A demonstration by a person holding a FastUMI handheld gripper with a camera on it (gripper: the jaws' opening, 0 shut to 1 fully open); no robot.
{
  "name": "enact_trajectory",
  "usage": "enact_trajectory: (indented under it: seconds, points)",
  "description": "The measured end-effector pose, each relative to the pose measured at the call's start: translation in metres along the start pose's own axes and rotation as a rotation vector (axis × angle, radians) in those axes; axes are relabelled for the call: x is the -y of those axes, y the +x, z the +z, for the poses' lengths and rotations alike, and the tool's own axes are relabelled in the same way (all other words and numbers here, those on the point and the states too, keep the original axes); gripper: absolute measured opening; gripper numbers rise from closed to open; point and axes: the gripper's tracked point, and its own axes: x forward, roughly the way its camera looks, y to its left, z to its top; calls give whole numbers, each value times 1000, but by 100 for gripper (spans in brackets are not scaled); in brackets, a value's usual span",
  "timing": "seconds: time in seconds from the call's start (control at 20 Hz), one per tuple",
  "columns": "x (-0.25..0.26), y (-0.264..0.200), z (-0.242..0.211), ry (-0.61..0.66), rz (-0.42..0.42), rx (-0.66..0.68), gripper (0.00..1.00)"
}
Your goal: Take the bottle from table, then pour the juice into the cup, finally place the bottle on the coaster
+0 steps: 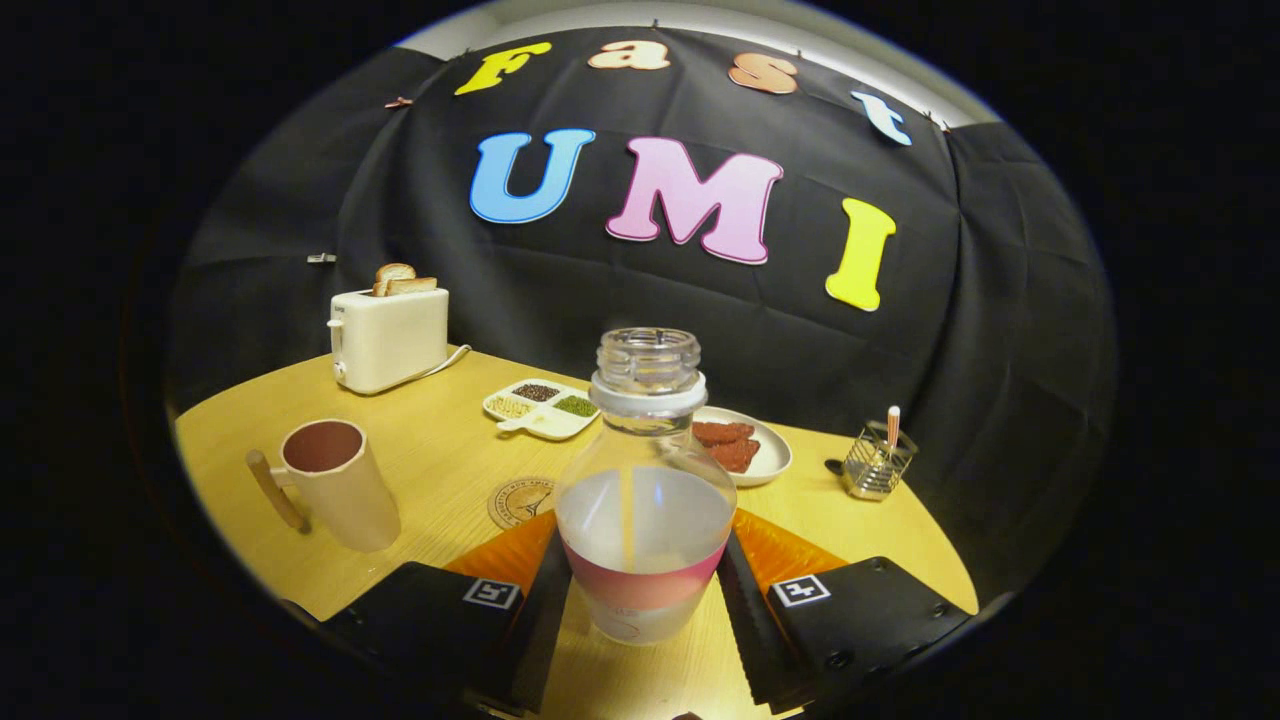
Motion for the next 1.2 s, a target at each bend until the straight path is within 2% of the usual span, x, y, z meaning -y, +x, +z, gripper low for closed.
enact_trajectory:
  seconds: [0.35,0.65,1.0,1.2]
  points:
    - [-22,5,40,-305,32,51,76]
    - [-59,11,39,-546,104,11,75]
    - [-83,23,48,-807,66,12,75]
    - [-100,21,45,-932,76,23,75]
